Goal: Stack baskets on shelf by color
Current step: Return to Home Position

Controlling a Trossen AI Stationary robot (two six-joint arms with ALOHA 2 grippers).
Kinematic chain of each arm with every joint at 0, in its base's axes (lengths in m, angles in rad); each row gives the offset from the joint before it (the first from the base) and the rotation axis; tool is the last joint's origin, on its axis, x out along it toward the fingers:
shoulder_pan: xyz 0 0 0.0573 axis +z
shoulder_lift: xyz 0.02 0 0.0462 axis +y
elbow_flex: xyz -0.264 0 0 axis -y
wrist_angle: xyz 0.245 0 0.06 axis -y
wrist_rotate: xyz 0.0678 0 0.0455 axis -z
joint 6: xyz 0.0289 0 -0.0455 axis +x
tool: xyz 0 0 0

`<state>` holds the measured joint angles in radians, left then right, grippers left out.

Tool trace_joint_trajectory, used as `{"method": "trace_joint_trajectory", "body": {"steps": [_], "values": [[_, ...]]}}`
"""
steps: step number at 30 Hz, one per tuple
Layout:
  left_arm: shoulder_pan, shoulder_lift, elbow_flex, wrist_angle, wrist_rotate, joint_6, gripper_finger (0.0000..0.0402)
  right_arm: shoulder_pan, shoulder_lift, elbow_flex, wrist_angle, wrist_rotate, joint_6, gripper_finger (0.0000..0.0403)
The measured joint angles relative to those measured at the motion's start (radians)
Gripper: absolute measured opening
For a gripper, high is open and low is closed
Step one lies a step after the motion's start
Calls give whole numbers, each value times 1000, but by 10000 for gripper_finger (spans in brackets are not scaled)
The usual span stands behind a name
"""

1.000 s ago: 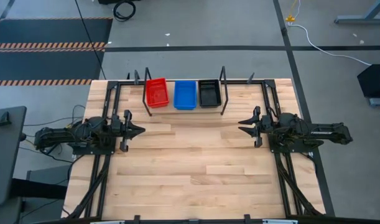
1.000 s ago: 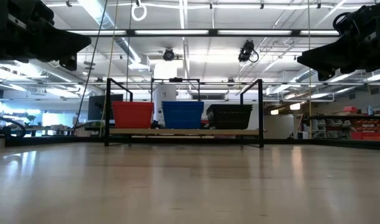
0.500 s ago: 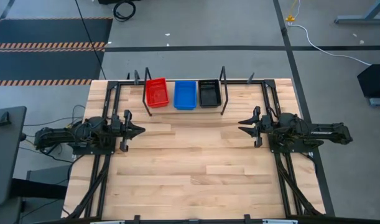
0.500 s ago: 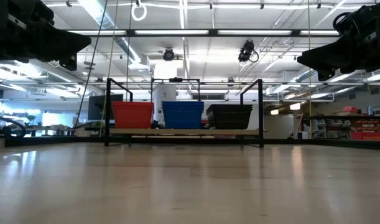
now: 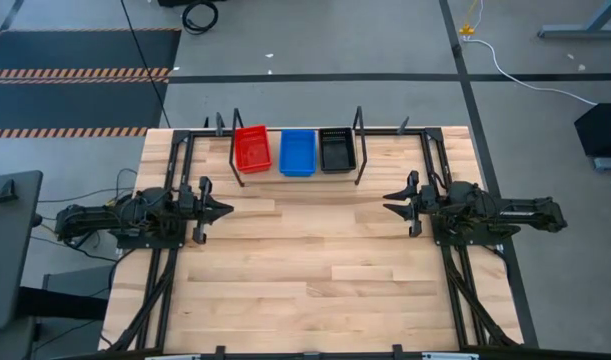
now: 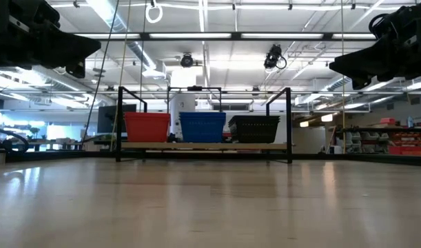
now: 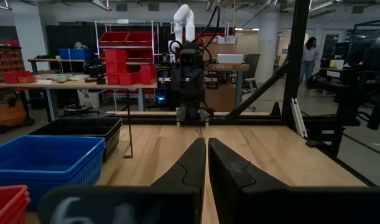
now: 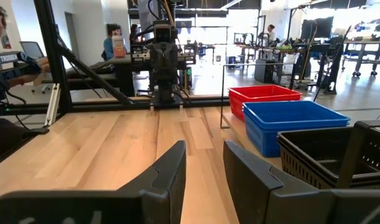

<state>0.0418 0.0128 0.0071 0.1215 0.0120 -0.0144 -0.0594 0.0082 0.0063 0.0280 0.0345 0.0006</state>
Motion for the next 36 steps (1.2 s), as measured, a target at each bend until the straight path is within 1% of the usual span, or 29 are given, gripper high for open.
{"method": "trace_joint_trajectory", "body": {"steps": [8, 17, 27, 36], "values": [[0, 0, 0, 0, 0, 0, 34, 0, 0, 0, 0, 0, 0, 114], [0, 0, 0, 0, 0, 0, 23, 0, 0, 0, 0, 0, 0, 114], [-1, 0, 0, 0, 0, 0, 36, 0, 0, 0, 0, 0, 0, 114], [-1, 0, 0, -1, 0, 0, 26, 0, 0, 0, 0, 0, 0, 114]]}}
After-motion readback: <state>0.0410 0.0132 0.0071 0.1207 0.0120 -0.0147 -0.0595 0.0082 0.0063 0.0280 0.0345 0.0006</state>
